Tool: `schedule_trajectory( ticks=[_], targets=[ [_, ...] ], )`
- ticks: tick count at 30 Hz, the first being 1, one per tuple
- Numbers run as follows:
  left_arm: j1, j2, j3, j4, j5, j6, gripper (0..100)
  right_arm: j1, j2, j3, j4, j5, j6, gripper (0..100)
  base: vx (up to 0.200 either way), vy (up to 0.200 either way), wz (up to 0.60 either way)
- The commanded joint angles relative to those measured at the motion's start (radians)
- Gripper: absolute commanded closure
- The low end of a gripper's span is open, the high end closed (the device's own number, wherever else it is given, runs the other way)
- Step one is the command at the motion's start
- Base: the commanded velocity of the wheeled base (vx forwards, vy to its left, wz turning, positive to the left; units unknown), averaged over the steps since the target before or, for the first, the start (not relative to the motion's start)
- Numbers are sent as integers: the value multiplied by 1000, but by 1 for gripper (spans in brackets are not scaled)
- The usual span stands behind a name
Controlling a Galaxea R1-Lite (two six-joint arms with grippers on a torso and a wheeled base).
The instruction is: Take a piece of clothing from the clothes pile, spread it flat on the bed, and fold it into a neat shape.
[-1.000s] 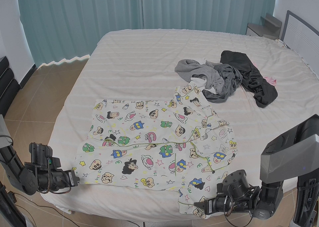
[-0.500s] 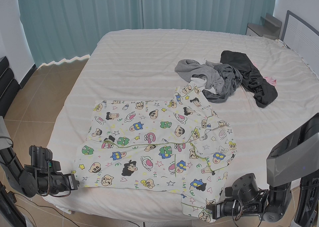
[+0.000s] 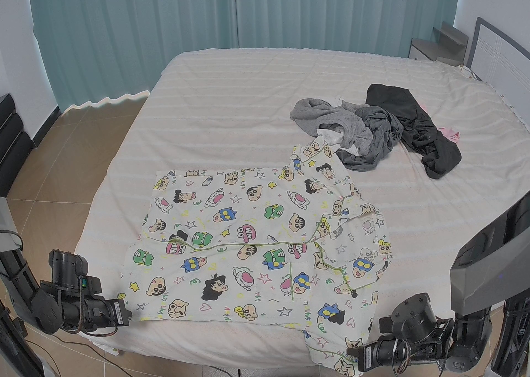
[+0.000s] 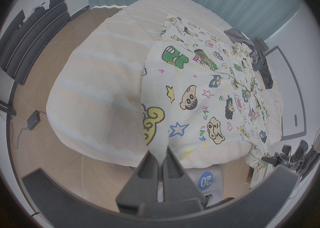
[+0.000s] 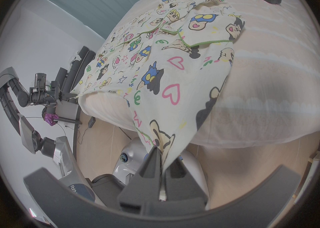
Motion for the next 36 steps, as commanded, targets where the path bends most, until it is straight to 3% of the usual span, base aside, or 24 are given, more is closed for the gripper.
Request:
schedule_trajectory(
  ticks=[1, 14, 24, 36],
  targets=[
    [0, 4, 15, -1, 0, 7, 100, 28, -74, 18, 64, 2, 1, 100, 0, 0, 0],
    [0, 29, 46, 0, 0, 22, 100, 34, -146, 18, 197, -1, 1, 100, 0, 0, 0],
    [0, 29, 112, 3, 1, 117, 100, 64, -219, 18, 347, 2, -1, 100, 0, 0, 0],
    [0, 24, 103, 5, 1, 114, 100, 71, -247, 18, 357, 3, 2, 100, 0, 0, 0]
  ],
)
